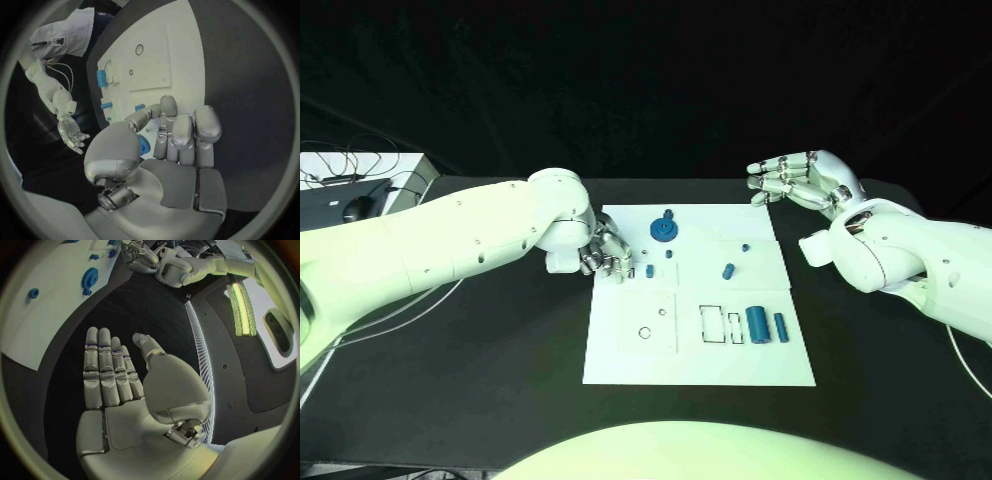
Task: Assemble the parts on the task board
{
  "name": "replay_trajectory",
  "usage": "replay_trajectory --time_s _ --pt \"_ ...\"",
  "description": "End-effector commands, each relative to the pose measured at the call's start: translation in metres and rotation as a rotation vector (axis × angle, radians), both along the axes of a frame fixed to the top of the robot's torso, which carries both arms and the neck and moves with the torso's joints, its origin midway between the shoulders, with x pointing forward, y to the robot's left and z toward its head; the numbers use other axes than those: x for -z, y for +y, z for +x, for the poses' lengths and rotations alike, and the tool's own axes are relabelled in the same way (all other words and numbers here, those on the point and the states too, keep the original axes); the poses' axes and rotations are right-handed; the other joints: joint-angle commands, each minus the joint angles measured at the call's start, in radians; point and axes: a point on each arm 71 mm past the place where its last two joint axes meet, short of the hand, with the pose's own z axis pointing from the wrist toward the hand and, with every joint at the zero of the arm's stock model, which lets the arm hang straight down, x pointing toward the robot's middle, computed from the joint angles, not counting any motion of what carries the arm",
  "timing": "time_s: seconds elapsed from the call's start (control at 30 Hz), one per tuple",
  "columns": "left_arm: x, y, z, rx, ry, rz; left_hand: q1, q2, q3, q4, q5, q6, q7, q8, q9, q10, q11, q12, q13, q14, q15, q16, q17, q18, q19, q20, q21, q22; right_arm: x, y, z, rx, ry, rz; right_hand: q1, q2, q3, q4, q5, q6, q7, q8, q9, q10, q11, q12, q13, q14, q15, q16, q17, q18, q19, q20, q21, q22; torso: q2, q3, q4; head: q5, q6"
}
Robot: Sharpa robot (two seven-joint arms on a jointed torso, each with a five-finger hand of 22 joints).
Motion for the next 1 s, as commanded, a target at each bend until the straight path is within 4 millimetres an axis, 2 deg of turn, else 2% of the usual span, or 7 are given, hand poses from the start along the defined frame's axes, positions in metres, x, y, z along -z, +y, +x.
replay_trajectory --time_s 0.03,0.23,0.4,0.5,0.6,0.73,1.0 --pt "-0.003 0.002 0.000 -0.020 -0.024 -0.031 0.000 0.005 0.060 -0.065 -0.003 0.000 0.000 0.002 0.000 -0.001 -0.005 0.001 0.002 0.000 -0.002 -0.002 -0.004 -0.009 0.003 0.005 -0.004 0.019 0.000 0.001 -0.001 -0.014 -0.003 -0.001 -0.004 -0.004 -0.001 -0.006 0.003 -0.002 0.008 -0.004 -0.002 0.005 -0.001 -0.004 -0.001 -0.006 -0.001 -0.005 -0.002 -0.014 -0.007 0.000 0.006 0.001 -0.001 -0.0001 0.0006 -0.001 0.001" --pt "-0.017 0.012 0.002 -0.079 -0.087 -0.113 0.096 -0.012 -0.148 -0.003 -0.027 -0.040 0.004 -0.009 -0.023 -0.019 0.000 0.000 -0.004 -0.009 0.003 -0.035 -0.041 0.004 -0.013 0.016 -0.049 -0.009 -0.001 0.000 -0.001 -0.012 -0.004 -0.002 0.000 -0.004 0.001 -0.011 0.003 0.000 0.007 -0.004 -0.002 0.007 -0.002 -0.005 -0.001 -0.005 -0.002 -0.004 -0.002 -0.014 -0.007 0.000 0.008 0.002 -0.001 -0.0002 0.0013 -0.001 0.009" --pt "-0.031 0.024 0.002 -0.126 -0.160 -0.184 0.217 -0.017 -0.493 0.084 -0.060 -0.080 0.030 -0.043 -0.106 -0.096 0.029 -0.088 -0.069 -0.088 0.016 -0.209 -0.197 0.026 -0.098 0.011 -0.251 -0.123 -0.001 -0.002 -0.002 -0.009 -0.005 -0.004 0.006 -0.005 0.002 -0.015 0.002 0.000 0.007 -0.004 -0.002 0.008 -0.002 -0.005 -0.001 -0.005 -0.003 -0.004 -0.002 -0.014 -0.006 -0.001 0.009 0.003 -0.001 -0.0001 0.0008 0.000 0.017" --pt "-0.036 0.029 0.002 -0.143 -0.202 -0.213 0.257 -0.015 -0.568 0.102 -0.138 -0.101 0.049 -0.056 -0.153 -0.139 0.051 -0.167 -0.136 -0.138 0.034 -0.286 -0.255 0.040 -0.163 0.027 -0.397 -0.208 -0.001 -0.002 -0.002 -0.008 -0.005 -0.005 0.007 -0.005 0.002 -0.016 0.000 0.001 0.007 -0.003 -0.002 0.009 -0.003 -0.005 -0.001 -0.004 -0.003 -0.003 -0.002 -0.014 -0.006 -0.001 0.009 0.003 -0.001 0.0001 0.0011 0.002 0.021" --pt "-0.040 0.036 0.000 -0.163 -0.273 -0.243 0.317 -0.005 -0.660 0.126 -0.138 -0.114 0.069 -0.066 -0.244 -0.152 0.077 -0.279 -0.266 -0.177 0.056 -0.366 -0.328 0.044 -0.183 0.058 -0.491 -0.281 0.000 -0.004 -0.002 -0.006 -0.005 -0.005 0.007 -0.005 0.002 -0.016 0.000 0.001 0.007 -0.003 -0.002 0.009 -0.003 -0.005 -0.001 -0.004 -0.003 -0.003 -0.002 -0.014 -0.006 -0.001 0.009 0.003 -0.001 -0.0001 0.0011 0.003 0.026" --pt "-0.042 0.043 -0.002 -0.184 -0.384 -0.290 0.386 0.009 -0.742 0.138 -0.137 -0.122 0.076 -0.044 -0.320 -0.151 0.088 -0.337 -0.374 -0.180 0.067 -0.407 -0.387 0.048 -0.161 0.070 -0.559 -0.345 0.001 -0.005 -0.003 -0.003 -0.003 -0.006 0.007 -0.004 0.001 -0.016 0.000 0.001 0.007 -0.003 -0.002 0.009 -0.003 -0.005 -0.001 -0.003 -0.003 -0.003 -0.002 -0.014 -0.006 -0.002 0.010 0.004 -0.002 0.0001 0.0005 0.003 0.029" --pt "-0.037 0.036 -0.008 -0.026 -0.626 -0.372 0.529 0.034 -0.778 0.084 -0.143 -0.151 0.082 -0.019 -0.433 -0.236 0.118 -0.357 -0.485 -0.270 0.093 -0.424 -0.445 0.036 -0.206 0.088 -0.627 -0.382 0.002 -0.006 -0.004 -0.006 -0.005 -0.016 0.007 -0.004 0.001 -0.016 -0.001 0.001 0.007 -0.003 -0.002 0.009 -0.003 -0.005 -0.001 -0.003 -0.003 -0.003 -0.002 -0.014 -0.006 -0.002 0.010 0.004 0.000 -0.0007 -0.0002 0.005 0.036"
